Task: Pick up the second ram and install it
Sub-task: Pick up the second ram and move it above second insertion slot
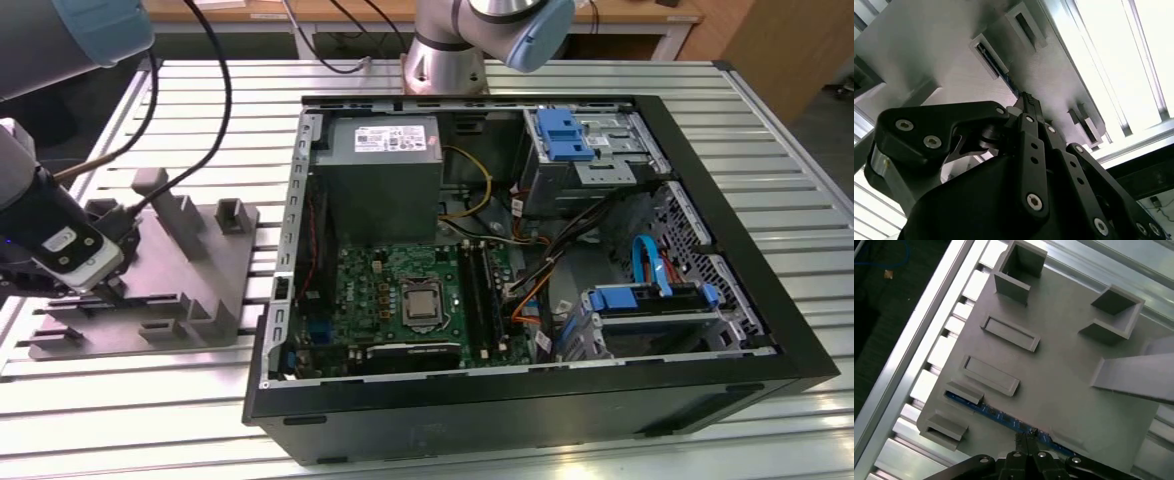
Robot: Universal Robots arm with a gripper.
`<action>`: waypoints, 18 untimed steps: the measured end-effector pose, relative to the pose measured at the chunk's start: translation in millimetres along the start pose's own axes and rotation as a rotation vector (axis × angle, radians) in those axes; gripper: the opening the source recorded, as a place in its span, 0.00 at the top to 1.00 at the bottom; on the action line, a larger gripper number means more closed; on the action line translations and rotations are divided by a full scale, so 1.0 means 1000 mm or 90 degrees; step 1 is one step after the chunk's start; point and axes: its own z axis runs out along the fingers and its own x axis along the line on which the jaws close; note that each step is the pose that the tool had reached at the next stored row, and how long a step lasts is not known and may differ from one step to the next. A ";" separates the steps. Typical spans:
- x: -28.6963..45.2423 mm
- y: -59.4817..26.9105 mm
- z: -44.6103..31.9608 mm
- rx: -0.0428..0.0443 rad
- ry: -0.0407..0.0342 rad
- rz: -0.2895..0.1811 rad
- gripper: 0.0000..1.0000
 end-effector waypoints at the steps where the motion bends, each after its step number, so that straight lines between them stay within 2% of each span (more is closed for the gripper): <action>1: 0.0000 0.0000 -0.0001 -0.0001 0.0004 -0.007 0.90; 18: 0.0000 0.0000 0.0000 -0.0032 0.0057 -0.129 0.90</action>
